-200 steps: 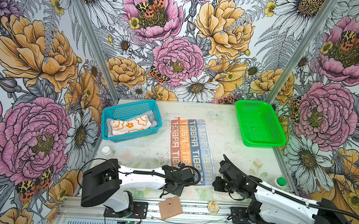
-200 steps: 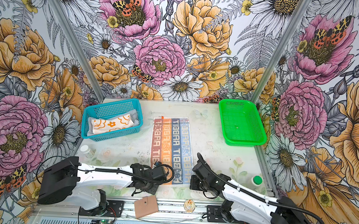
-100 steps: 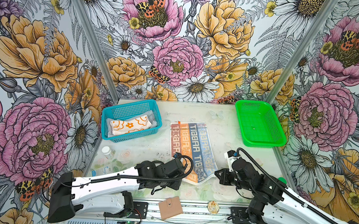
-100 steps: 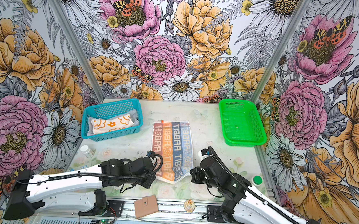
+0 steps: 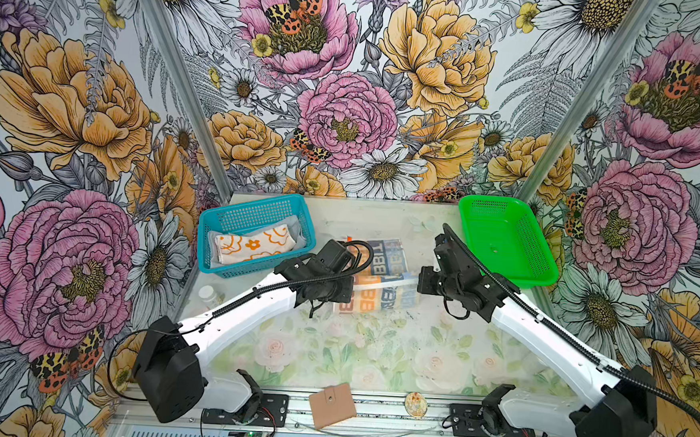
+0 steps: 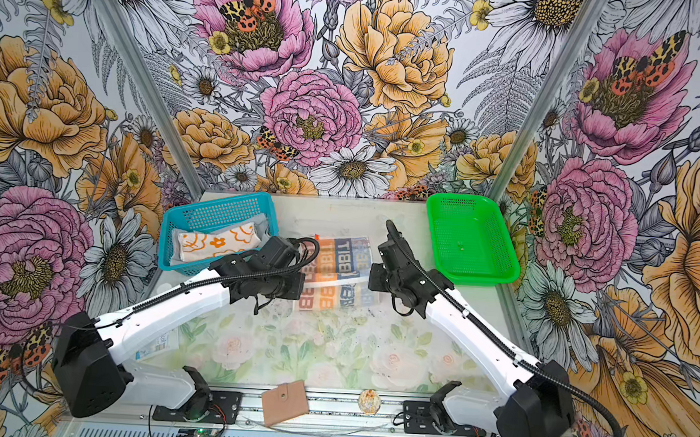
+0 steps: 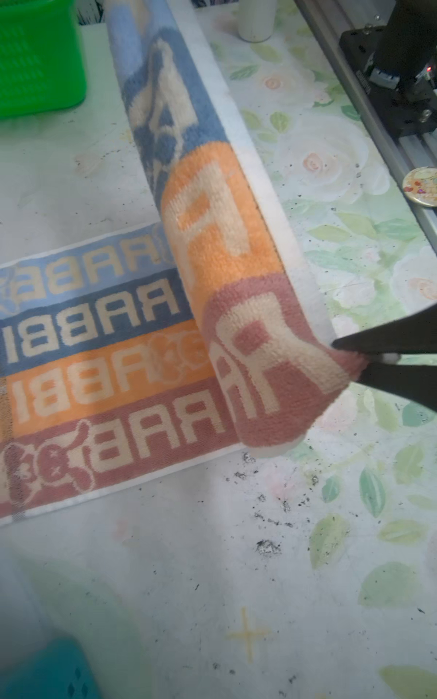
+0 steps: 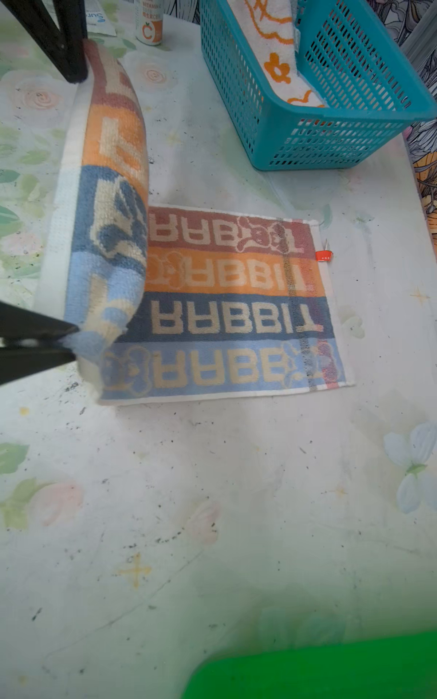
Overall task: Fold and stack the towels
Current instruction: 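Lift the near edge with both grippers and fold it over toward the far edge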
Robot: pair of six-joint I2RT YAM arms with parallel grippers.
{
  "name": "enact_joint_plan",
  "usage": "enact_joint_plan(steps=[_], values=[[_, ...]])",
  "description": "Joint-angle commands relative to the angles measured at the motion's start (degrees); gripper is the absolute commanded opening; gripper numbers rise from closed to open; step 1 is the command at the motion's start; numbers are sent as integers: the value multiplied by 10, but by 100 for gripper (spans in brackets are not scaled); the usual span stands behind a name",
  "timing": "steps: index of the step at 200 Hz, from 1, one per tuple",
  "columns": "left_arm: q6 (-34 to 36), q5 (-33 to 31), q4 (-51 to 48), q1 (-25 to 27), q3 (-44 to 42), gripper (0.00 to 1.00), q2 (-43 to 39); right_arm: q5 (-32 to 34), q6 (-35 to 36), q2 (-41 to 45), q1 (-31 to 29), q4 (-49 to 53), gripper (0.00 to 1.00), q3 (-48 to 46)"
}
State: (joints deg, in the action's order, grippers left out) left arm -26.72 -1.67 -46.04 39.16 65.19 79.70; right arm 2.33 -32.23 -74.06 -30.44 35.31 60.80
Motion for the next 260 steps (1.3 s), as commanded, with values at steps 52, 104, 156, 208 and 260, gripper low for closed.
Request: enact_joint_plan(steps=[52, 104, 156, 208, 260], values=[[86, 29, 23, -91, 116, 0, 145, -78, 81, -167, 70, -86, 0, 99], [91, 14, 31, -105, 165, 0, 218, -114, 102, -272, 95, -107, 0, 161], [94, -6, 32, -115, 203, 0, 270, -138, 111, -335, 111, -113, 0, 205], [96, -13, 39, -126, 214, 0, 286, -134, 120, -357, 114, -112, 0, 230], [103, -11, 46, -136, 235, 0, 307, -139, 126, -405, 119, -112, 0, 268]])
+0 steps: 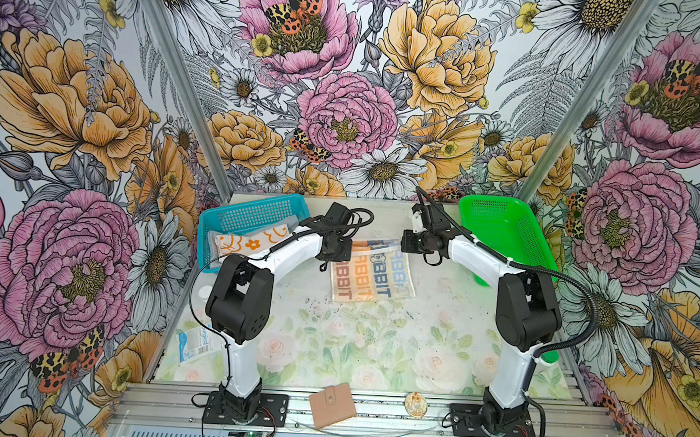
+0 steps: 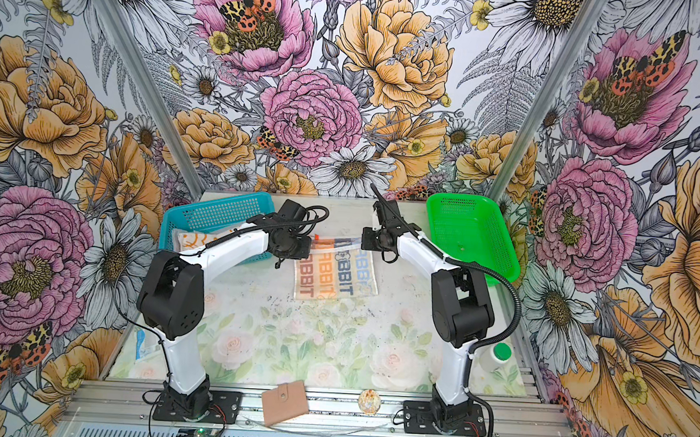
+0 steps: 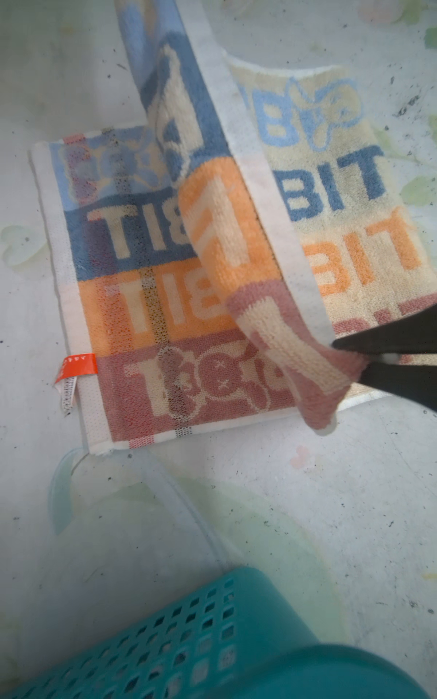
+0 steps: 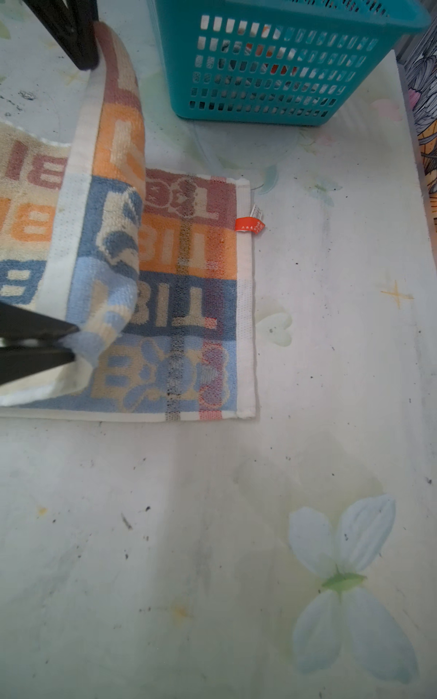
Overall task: Fold and stack the towels
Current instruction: 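Lift the near edge with both grippers and fold it over toward the far edge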
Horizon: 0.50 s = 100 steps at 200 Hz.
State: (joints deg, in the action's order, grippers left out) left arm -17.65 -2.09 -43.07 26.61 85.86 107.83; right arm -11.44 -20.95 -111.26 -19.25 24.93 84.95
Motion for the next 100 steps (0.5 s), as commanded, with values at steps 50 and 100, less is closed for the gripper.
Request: enact_joint_plan(steps=[50, 100], values=[[24, -9, 34, -19, 75, 7, 82, -20, 11, -94, 11, -8, 0, 70], [41, -37, 36, -39, 149, 30, 122, -11, 18, -92, 11, -8, 31, 95]])
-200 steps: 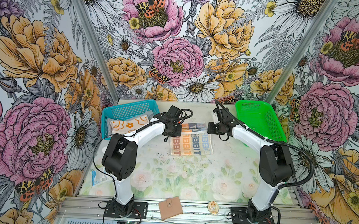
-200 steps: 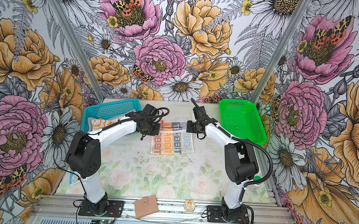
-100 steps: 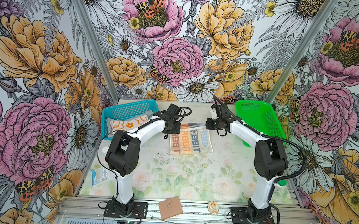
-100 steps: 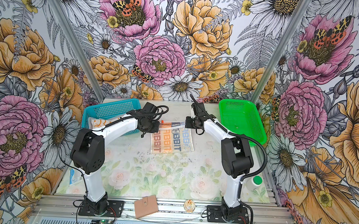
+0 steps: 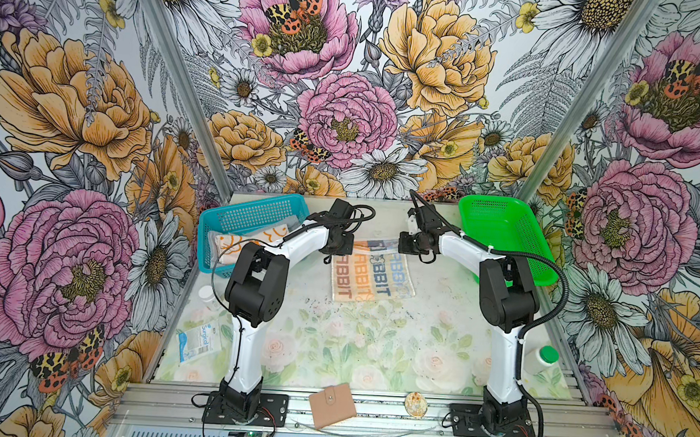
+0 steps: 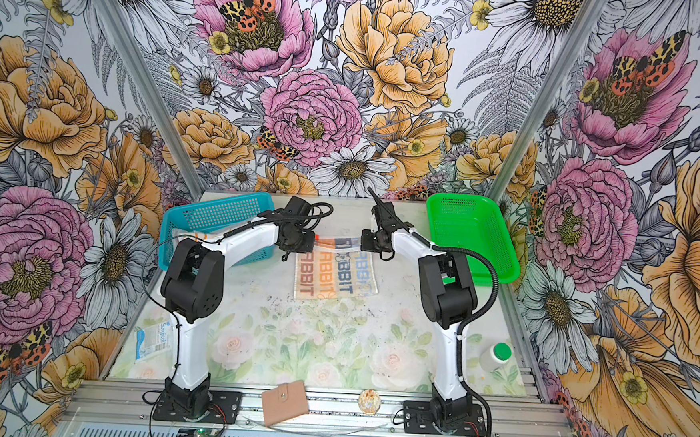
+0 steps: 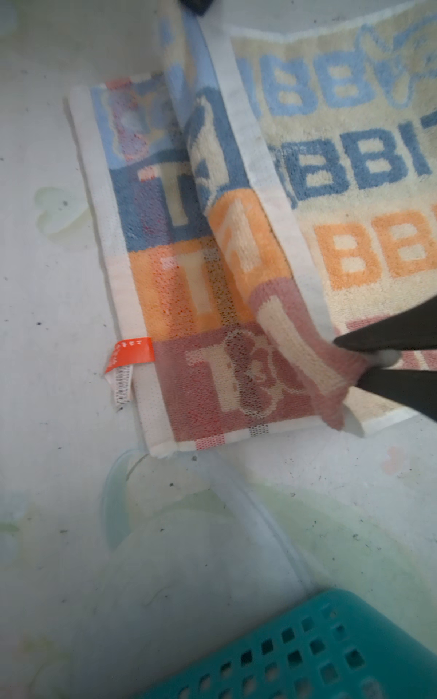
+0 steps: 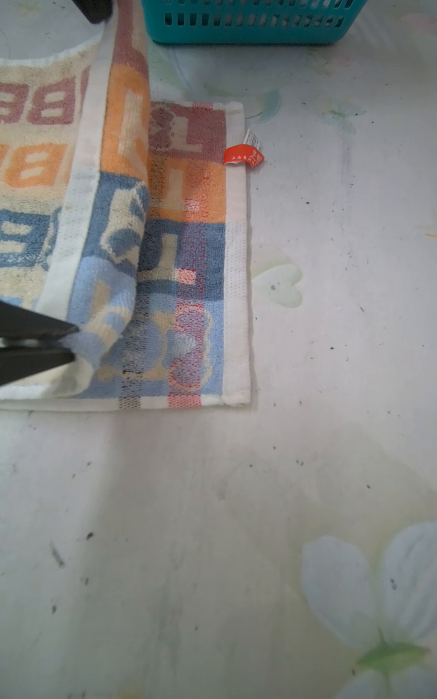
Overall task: Fold and stack the towels
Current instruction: 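Lift the near edge with both grippers and fold it over toward the far edge, then release the folded edge and move both grippers to the towel's near folded edge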
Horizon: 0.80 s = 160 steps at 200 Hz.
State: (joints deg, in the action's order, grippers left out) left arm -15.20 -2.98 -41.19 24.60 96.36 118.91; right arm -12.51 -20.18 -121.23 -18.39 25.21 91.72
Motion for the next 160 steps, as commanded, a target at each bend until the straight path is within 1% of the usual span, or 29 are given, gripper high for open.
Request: enact_joint_plan(steps=[1, 7, 15, 31, 44, 62, 76, 99, 110, 118, 130, 144, 160], values=[[16, -28, 17, -19, 45, 30, 11, 0, 11, 9, 2, -10, 31, 27], [15, -28, 17, -23, 49, 30, 7, 0, 12, 18, 2, -11, 33, 23], [14, -31, 19, -25, 48, 31, -5, 3, 14, 33, 0, -11, 38, 12], [22, -42, 21, -21, 31, 41, -39, 23, 23, 74, -9, -12, 47, -24], [26, -43, 20, -12, -10, 42, -79, 34, 25, 113, -17, -12, 50, -62], [17, -42, 21, 21, -94, 42, -139, 24, 5, 168, -30, -22, 50, -134], [-7, -38, 26, 48, -163, 39, -188, 19, -14, 197, -44, -34, 50, -186], [-57, -1, 68, 87, -261, 26, -228, 5, -36, 214, -68, -54, 49, -240], [-80, 13, 95, 102, -297, 24, -242, -1, -50, 216, -77, -76, 49, -263], [-94, 17, 113, 110, -317, 23, -249, -11, -63, 217, -80, -97, 49, -281], [-112, 23, 132, 119, -339, 19, -250, -25, -81, 215, -81, -119, 48, -301], [-127, 27, 136, 121, -352, 17, -242, -25, -93, 214, -83, -130, 47, -318], [-136, 20, 141, 123, -367, 17, -237, -20, -99, 217, -83, -138, 47, -334]])
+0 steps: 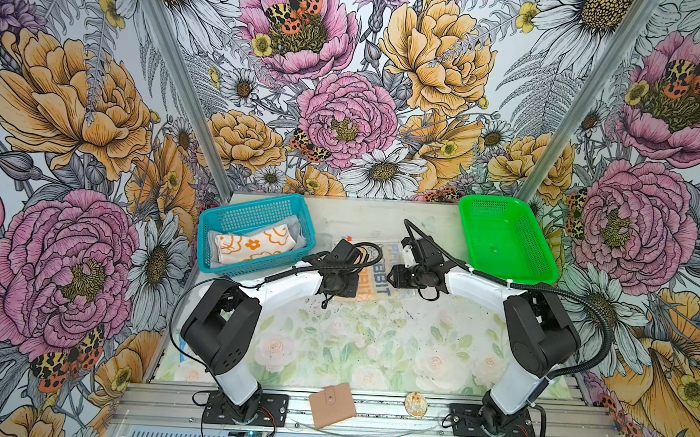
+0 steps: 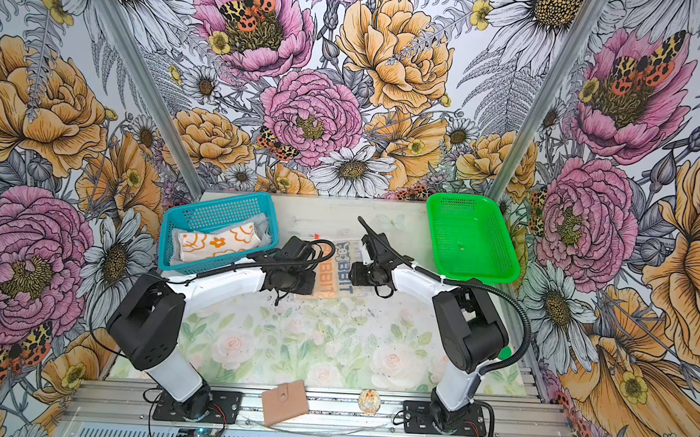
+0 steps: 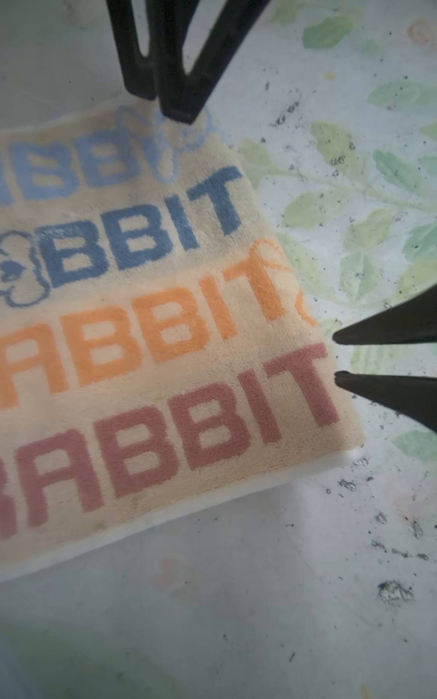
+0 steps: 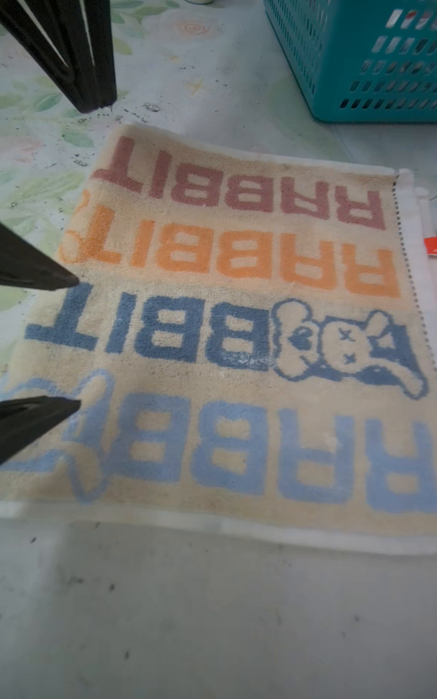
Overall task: Fold and stack the towels
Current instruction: 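Release the folded edge and move both grippers to the towel's near folded edge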
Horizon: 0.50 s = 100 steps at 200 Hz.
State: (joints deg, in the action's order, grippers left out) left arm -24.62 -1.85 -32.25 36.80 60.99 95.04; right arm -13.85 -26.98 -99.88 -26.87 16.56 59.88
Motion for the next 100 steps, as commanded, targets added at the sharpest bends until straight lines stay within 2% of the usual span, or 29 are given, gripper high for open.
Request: enact_joint_plan(steps=[1, 100], values=[[-42, 8, 53, 1, -14, 16, 2, -6, -30, 4, 2, -51, 47, -16], [-64, -4, 59, -22, -61, 19, 50, 20, -66, 18, 9, -48, 46, -87]])
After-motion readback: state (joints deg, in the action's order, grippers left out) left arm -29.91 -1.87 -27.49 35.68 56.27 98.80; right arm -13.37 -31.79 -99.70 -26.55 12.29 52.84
